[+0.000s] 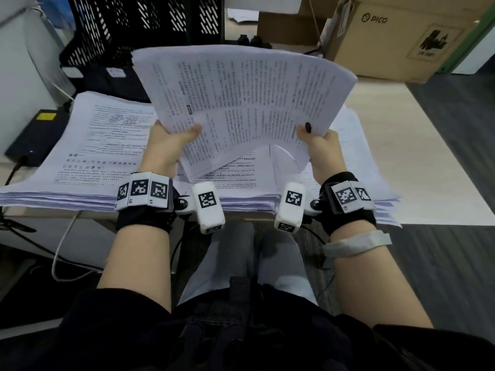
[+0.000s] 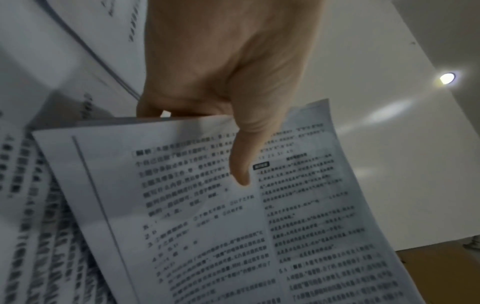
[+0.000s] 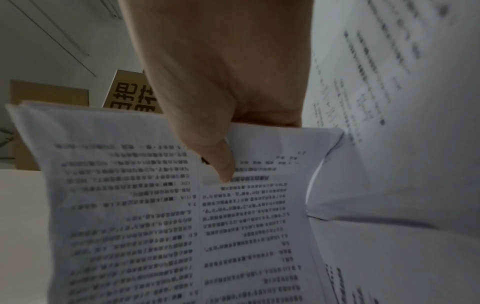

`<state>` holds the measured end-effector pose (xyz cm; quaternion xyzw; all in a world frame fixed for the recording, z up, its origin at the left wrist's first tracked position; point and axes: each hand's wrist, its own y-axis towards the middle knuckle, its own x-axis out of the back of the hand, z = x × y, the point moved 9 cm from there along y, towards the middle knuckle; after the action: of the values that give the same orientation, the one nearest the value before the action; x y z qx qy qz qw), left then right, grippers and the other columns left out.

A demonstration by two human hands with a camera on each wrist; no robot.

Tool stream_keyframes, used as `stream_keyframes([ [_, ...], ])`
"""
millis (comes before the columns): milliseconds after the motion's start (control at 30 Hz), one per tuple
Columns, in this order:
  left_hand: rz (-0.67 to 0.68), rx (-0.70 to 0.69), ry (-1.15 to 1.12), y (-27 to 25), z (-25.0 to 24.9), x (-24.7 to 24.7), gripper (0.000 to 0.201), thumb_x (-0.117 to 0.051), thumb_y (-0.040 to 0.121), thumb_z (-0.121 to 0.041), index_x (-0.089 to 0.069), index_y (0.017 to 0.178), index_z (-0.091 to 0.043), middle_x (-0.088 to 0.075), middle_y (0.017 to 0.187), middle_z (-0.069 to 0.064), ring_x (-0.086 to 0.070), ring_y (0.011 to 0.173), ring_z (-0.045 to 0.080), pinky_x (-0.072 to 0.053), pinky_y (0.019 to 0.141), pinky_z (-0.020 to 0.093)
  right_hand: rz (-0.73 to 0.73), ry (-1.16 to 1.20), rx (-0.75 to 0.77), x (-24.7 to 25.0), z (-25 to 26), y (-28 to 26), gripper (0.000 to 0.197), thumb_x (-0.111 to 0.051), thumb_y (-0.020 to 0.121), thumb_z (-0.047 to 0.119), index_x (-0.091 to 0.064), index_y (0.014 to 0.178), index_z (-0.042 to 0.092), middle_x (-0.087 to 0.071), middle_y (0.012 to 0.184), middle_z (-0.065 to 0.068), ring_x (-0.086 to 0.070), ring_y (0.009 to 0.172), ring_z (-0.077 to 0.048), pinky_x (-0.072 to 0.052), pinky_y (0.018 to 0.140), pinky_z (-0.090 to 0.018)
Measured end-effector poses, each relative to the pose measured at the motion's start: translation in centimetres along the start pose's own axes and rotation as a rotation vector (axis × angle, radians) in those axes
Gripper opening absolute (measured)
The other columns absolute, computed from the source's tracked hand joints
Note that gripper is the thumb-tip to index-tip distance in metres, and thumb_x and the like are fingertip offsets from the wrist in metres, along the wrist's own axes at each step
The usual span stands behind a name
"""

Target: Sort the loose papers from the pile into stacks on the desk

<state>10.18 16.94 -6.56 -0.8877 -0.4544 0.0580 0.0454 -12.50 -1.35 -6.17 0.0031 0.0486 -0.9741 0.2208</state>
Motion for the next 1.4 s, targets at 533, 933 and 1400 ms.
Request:
stream_keyframes([
  [533,-0.102,-0.195,-0.019,0.7,-2.2,1.6,0.041,-0.068,0.08,0.003,-0.046,0.112,-0.007,-0.061,0.117,0.009,-0.062,0.101,0.011,-0.054,0.083,0.02,-0.035,0.006,0.067,-1.0,0.6,-0.7,0.012,-0.066,0.079,0.004,-0.055,0.084,0.002,-0.053,0.075,-0.002,-0.05,0.069,-0.014,-0.042,0.06,-0.018],
  [933,-0.016,-0.218,0.014,1.8,-4.3,0.2,0.033,-0.049,0.096,-0.007,-0.042,0.128,-0.007,-0.059,0.123,0.002,-0.058,0.113,0.012,-0.049,0.093,0.022,-0.058,0.003,0.1,-2.2,2.9,-0.2,0.021,-0.056,0.091,-0.001,-0.06,0.073,0.01,-0.062,0.078,0.0,-0.06,0.074,-0.013,-0.05,0.073,-0.03],
  [1400,-0.194,-0.192,-0.266,1.3,-8.3,6.0,0.01,-0.067,0.085,-0.009,-0.062,0.09,-0.016,-0.068,0.089,-0.001,-0.066,0.063,0.004,-0.054,0.064,0.019,0.012,0.036,0.018,-6.6,8.6,3.1,0.012,-0.058,0.089,0.0,-0.061,0.101,0.001,-0.063,0.085,-0.004,-0.059,0.085,-0.022,-0.049,0.082,-0.035],
])
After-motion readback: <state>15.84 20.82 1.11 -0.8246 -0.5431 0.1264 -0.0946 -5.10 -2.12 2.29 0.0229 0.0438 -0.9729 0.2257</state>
